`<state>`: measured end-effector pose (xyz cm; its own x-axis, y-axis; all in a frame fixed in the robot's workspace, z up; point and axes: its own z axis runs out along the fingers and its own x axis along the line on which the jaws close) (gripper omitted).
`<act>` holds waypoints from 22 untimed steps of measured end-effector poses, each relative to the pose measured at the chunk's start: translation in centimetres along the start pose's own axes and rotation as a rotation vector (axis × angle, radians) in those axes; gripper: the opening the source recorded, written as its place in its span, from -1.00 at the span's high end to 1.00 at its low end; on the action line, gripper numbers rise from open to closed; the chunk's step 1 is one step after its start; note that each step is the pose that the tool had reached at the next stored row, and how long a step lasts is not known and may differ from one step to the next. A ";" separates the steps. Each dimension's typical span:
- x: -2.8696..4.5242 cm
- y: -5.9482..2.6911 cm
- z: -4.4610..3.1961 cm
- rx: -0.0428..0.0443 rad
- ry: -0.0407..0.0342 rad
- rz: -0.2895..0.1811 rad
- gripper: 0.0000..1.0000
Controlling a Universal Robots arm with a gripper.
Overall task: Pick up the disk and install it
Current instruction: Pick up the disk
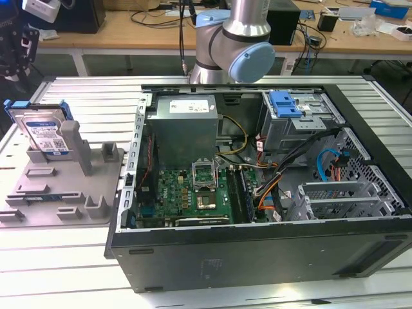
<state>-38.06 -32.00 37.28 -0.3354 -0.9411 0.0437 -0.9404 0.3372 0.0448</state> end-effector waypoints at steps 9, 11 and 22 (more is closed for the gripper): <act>0.09 0.27 0.01 0.0059 0.0061 -0.135 0.28; 0.12 0.34 0.02 0.0075 0.0078 -0.173 0.25; 0.28 0.77 0.05 0.0113 0.0095 -0.273 0.13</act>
<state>-38.88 -32.00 37.28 -0.0690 -0.9968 0.0409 -0.9965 0.0708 0.0451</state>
